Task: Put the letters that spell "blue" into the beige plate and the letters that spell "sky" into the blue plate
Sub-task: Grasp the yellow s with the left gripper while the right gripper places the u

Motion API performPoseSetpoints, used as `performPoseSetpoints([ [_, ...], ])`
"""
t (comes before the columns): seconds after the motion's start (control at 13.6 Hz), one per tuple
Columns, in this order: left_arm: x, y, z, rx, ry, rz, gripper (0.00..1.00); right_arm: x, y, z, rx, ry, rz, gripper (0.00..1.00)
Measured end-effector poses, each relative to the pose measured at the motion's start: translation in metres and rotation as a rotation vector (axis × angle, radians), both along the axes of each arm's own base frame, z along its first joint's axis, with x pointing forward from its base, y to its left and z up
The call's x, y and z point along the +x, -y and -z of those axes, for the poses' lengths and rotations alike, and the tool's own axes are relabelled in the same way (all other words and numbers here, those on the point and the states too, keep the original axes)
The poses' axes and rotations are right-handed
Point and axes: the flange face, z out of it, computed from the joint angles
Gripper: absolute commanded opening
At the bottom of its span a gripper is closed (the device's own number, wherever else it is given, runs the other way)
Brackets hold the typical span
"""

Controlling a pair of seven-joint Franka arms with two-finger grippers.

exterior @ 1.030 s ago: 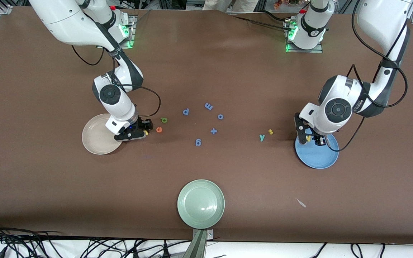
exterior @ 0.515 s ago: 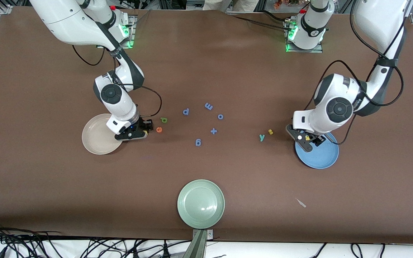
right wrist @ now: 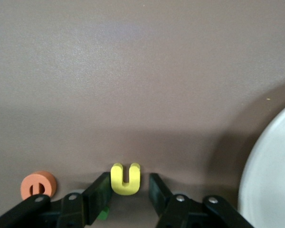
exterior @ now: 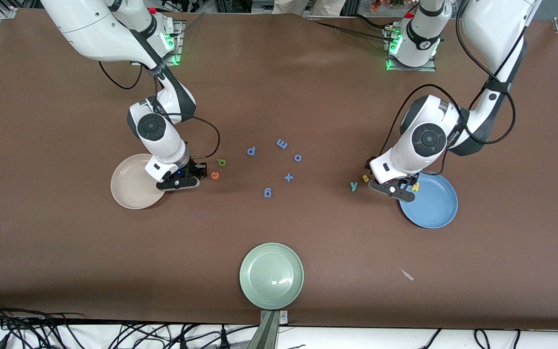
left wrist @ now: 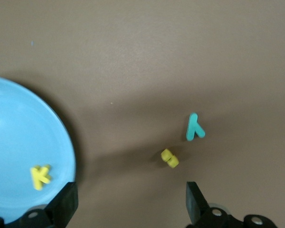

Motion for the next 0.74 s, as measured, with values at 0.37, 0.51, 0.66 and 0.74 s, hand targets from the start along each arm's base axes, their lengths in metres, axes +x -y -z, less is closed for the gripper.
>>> performPoseSetpoints([
  [0.37, -0.012, 0.021, 0.025, -0.026, -0.012, -0.356, 1.0, 0.0, -0.001, 0.0, 0.001, 0.001, 0.001, 0.17],
  [0.51, -0.022, 0.03, 0.04, -0.048, -0.008, -0.414, 1.0, 0.002, -0.001, -0.002, 0.002, 0.005, -0.001, 0.17],
  [0.66, -0.028, 0.028, 0.054, -0.06, -0.005, -0.442, 1.0, 0.007, -0.001, -0.01, -0.004, 0.011, -0.011, 0.17],
  [0.74, -0.029, 0.024, 0.06, -0.059, -0.011, -0.453, 0.95, 0.01, 0.0, -0.015, -0.016, 0.005, -0.028, 0.17],
])
